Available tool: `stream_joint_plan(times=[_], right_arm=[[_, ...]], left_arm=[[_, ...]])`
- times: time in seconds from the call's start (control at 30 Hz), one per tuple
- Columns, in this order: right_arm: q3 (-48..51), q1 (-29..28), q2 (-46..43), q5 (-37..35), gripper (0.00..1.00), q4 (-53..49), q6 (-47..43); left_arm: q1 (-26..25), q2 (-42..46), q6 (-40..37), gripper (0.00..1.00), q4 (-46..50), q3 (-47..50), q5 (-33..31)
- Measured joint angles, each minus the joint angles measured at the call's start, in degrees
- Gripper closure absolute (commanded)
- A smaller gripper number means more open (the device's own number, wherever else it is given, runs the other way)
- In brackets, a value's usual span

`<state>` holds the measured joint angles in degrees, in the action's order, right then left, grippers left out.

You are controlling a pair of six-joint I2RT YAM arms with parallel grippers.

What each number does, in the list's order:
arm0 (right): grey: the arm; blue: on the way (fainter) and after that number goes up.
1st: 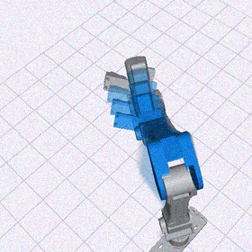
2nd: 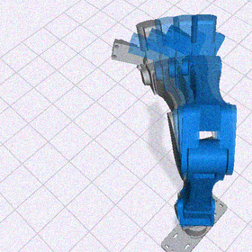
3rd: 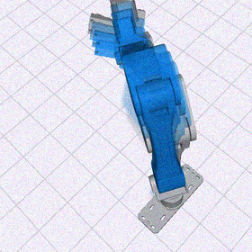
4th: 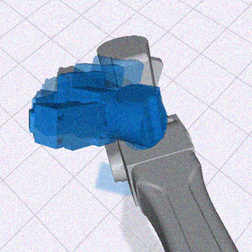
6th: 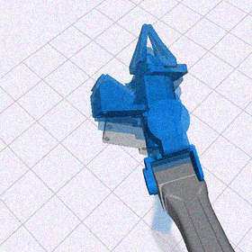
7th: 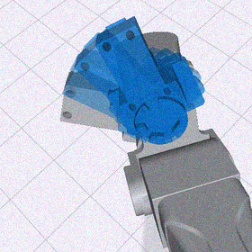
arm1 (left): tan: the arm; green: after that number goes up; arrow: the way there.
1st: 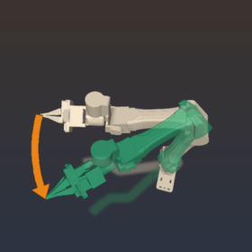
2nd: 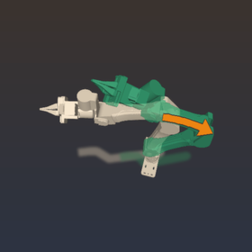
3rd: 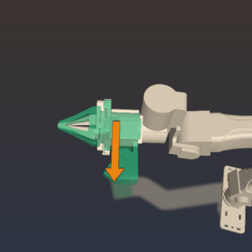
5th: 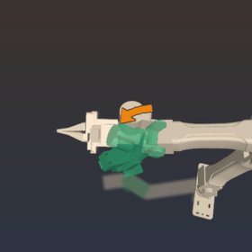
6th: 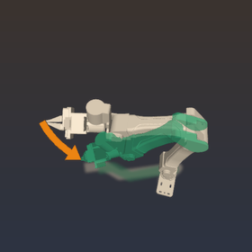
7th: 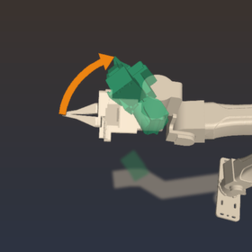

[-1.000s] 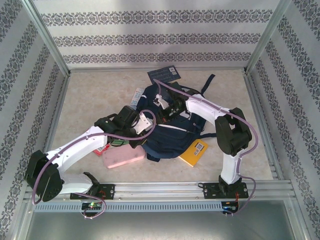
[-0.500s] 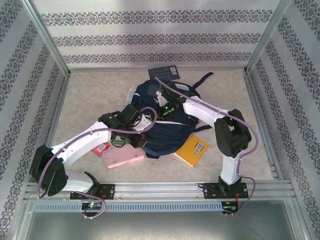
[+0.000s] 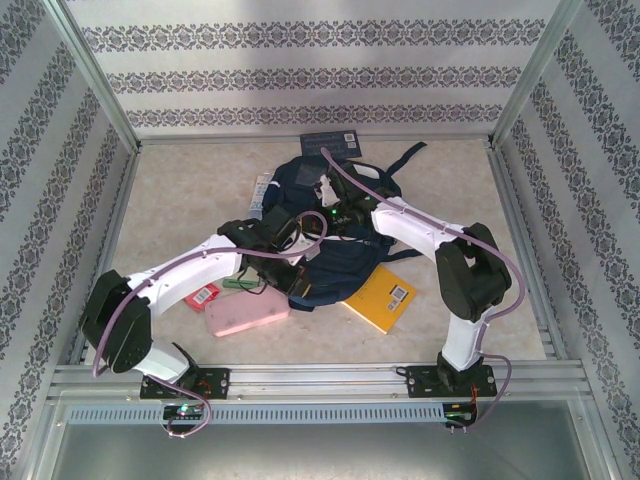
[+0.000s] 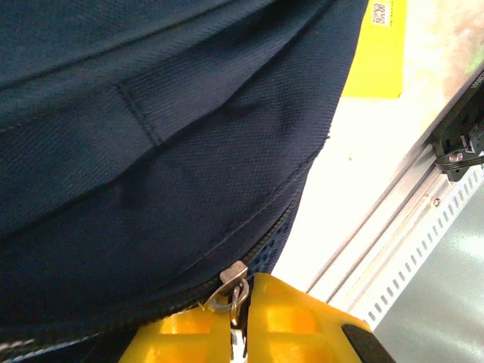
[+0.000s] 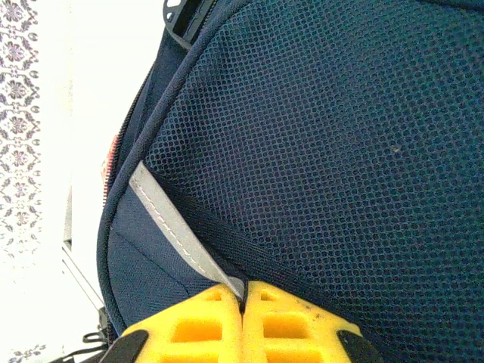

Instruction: Pack the student bag

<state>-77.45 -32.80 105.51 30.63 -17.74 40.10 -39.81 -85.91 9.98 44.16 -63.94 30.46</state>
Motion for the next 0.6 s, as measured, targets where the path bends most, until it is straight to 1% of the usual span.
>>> stream_joint_plan(times=[0.23,0.5,0.6], right_arm=[[1.05,0.00,0.02,-1.27,1.00,3.56,6.73],[1.09,0.02,0.02,-4.35,1.00,6.58,13.35],[1.09,0.04,0.02,-4.74,1.00,7.30,15.56]], left_arm=[[-2.19,-3.28,1.16,0.90,0.00,-2.32,-0.94],[-4.09,-7.34,1.66,0.89,0.39,-8.09,-3.41],[-4.94,-8.79,1.64,0.91,1.03,-10.16,-4.87]])
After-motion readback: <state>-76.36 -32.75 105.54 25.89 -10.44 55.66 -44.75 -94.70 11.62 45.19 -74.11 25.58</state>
